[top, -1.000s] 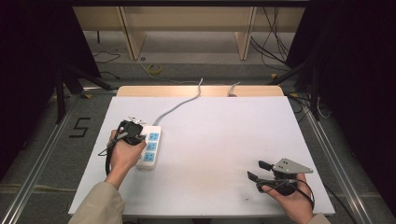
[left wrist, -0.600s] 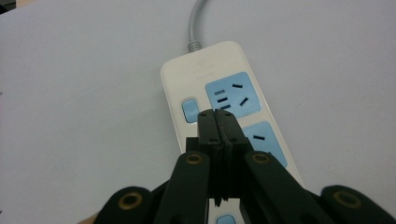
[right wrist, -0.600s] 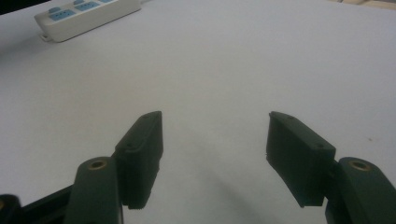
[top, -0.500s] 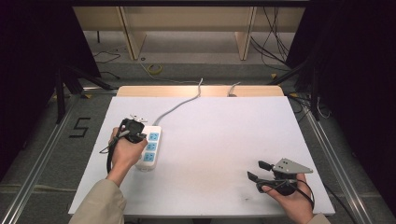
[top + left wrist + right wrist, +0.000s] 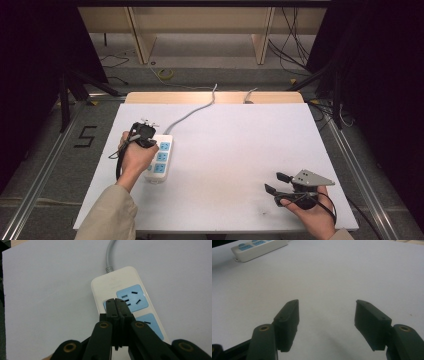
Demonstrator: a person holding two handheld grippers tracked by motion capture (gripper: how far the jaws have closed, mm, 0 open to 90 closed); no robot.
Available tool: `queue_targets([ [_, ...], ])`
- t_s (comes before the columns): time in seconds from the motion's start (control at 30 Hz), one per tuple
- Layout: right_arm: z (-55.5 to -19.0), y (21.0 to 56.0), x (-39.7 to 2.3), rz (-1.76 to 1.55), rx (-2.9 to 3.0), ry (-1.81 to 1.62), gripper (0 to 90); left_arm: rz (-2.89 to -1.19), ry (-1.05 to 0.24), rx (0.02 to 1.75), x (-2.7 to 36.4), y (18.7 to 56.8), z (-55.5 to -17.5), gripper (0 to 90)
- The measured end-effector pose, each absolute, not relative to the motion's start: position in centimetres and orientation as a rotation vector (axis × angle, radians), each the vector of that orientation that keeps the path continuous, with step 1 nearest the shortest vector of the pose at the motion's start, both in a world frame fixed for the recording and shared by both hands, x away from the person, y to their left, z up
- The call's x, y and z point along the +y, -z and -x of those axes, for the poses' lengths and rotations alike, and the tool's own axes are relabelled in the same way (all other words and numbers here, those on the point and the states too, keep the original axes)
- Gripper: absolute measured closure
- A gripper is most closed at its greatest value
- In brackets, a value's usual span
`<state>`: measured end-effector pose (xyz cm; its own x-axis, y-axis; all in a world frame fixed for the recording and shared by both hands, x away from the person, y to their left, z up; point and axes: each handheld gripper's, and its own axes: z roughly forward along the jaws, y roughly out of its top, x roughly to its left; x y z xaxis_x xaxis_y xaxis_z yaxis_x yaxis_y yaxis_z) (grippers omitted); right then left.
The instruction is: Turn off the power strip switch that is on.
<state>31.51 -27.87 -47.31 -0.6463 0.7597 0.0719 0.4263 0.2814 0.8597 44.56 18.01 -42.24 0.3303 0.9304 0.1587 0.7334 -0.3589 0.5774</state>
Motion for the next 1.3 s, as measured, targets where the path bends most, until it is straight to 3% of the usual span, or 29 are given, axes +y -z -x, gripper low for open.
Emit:
queue_targets([
  [1.3, -31.6, 47.4, -27.9, -1.078, 2.206, -1.308, 37.4, -2.24, -0.609, 1.526, 18.0, 43.2, -47.2, 89.5],
])
